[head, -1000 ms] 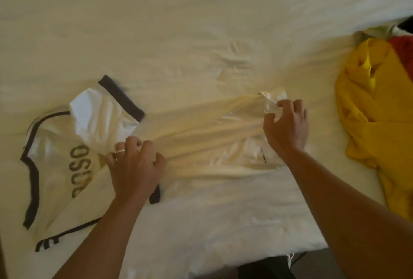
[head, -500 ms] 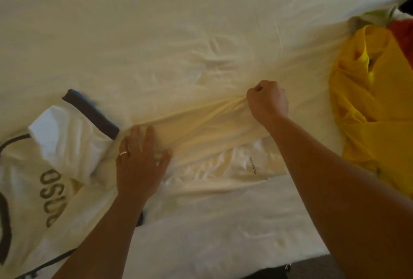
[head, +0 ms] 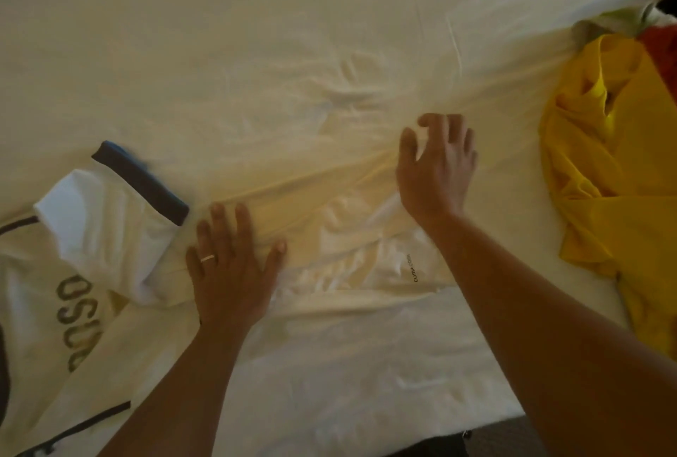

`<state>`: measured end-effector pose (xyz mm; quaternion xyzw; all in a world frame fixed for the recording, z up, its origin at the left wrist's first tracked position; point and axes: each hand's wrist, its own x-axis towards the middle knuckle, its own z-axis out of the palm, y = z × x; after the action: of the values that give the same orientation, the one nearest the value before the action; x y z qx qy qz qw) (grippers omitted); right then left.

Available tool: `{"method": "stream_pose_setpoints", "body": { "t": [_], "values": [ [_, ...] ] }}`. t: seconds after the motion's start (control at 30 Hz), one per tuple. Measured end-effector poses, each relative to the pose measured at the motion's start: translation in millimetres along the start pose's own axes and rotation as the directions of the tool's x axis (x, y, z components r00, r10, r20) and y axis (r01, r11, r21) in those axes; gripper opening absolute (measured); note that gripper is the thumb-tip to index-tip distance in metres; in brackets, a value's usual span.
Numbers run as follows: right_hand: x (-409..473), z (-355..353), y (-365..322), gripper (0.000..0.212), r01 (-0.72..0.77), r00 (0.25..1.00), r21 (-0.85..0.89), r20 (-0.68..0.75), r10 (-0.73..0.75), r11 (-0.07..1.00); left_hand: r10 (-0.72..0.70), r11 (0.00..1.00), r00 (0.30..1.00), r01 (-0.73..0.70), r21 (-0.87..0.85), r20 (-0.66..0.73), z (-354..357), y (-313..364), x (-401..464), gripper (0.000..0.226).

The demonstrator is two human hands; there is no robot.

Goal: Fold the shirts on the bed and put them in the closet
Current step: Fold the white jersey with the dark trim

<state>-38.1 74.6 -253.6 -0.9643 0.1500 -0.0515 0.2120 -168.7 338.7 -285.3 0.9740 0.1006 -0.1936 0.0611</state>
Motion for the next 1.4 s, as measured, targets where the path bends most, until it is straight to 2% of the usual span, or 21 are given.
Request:
{"method": "stream_pose_setpoints", "body": {
  "t": [0.03,0.1,0.17,0.23,0.33,0.5,0.57,0.67,0.73,0.83,0.93,1.1,1.2,1.27,1.3,1.37,1.4],
  "values": [
    [-13,3,-6,0.034,0.118,0.992,0.008,0.046,-0.118,0.993,-0.011,1.000,1.000,0.011,-0.010,0.004,3,-1,0,0.082],
    [-44,14,-7,0.049,0.325,0.907,-0.052,0.302,-0.295,0.944,-0.030,0.999,1.000,0.030,-0.043,0.011,10,-2,1,0.083],
    [-61,23,10,0.062,0.429,0.811,-0.135,0.494,-0.314,0.893,-0.034,0.999,0.999,0.034,-0.039,-0.011,15,-4,3,0.083],
    [-66,27,35,0.070,0.392,0.805,-0.193,0.546,-0.233,0.900,-0.039,0.998,0.999,0.038,-0.044,-0.016,19,-6,5,0.083],
    [-64,24,49,0.076,0.348,0.840,-0.265,0.515,-0.174,0.899,-0.046,0.998,0.999,0.046,-0.046,-0.008,17,-6,5,0.083],
    [-69,19,15,0.074,0.292,0.856,-0.314,0.507,-0.101,0.904,-0.031,0.992,0.990,0.048,-0.119,0.140,-15,-11,4,0.086],
    [-73,16,-9,0.066,0.247,0.874,-0.280,0.477,-0.089,0.928,0.034,0.984,0.999,-0.028,-0.176,0.029,-28,-20,-6,0.077],
    [-91,25,-68,0.050,0.342,0.849,-0.152,0.474,-0.235,0.928,0.051,0.965,0.960,-0.118,-0.233,-0.274,-38,-57,-33,0.060],
    [-107,42,-122,0.044,0.366,0.809,-0.025,0.503,-0.304,0.930,-0.036,0.961,0.941,-0.060,-0.270,-0.337,-36,-97,-57,0.054],
    [-125,70,-194,0.043,0.319,0.773,0.103,0.547,-0.321,0.942,-0.138,0.971,0.918,0.050,-0.236,-0.372,-27,-151,-84,0.053],
    [-136,97,-255,0.048,0.254,0.778,0.146,0.557,-0.292,0.956,-0.173,0.979,0.921,0.122,-0.164,-0.349,-16,-201,-108,0.057],
    [-137,132,-312,0.054,0.117,0.842,-0.066,0.536,-0.064,0.991,-0.220,0.970,0.969,0.206,-0.127,-0.109,6,-250,-125,0.071],
    [-134,141,-320,0.042,0.003,0.802,-0.061,0.597,0.034,0.998,-0.225,0.961,0.972,0.212,-0.175,-0.059,13,-253,-122,0.073],
    [-135,138,-326,0.025,-0.014,0.796,0.027,0.605,-0.006,1.000,-0.242,0.948,0.970,0.231,-0.217,-0.024,8,-253,-117,0.072],
    [-138,133,-331,0.017,0.036,0.809,0.061,0.584,-0.064,0.998,-0.243,0.941,0.970,0.231,-0.248,-0.016,5,-253,-116,0.071],
    [-155,116,-343,0.006,0.246,0.833,0.104,0.485,-0.265,0.964,-0.261,0.880,0.963,0.209,-0.427,-0.066,-9,-252,-114,0.064],
    [-167,108,-346,0.006,0.368,0.815,0.145,0.426,-0.393,0.919,-0.315,0.788,0.944,0.201,-0.582,-0.102,-20,-251,-112,0.058]
  ]
}}
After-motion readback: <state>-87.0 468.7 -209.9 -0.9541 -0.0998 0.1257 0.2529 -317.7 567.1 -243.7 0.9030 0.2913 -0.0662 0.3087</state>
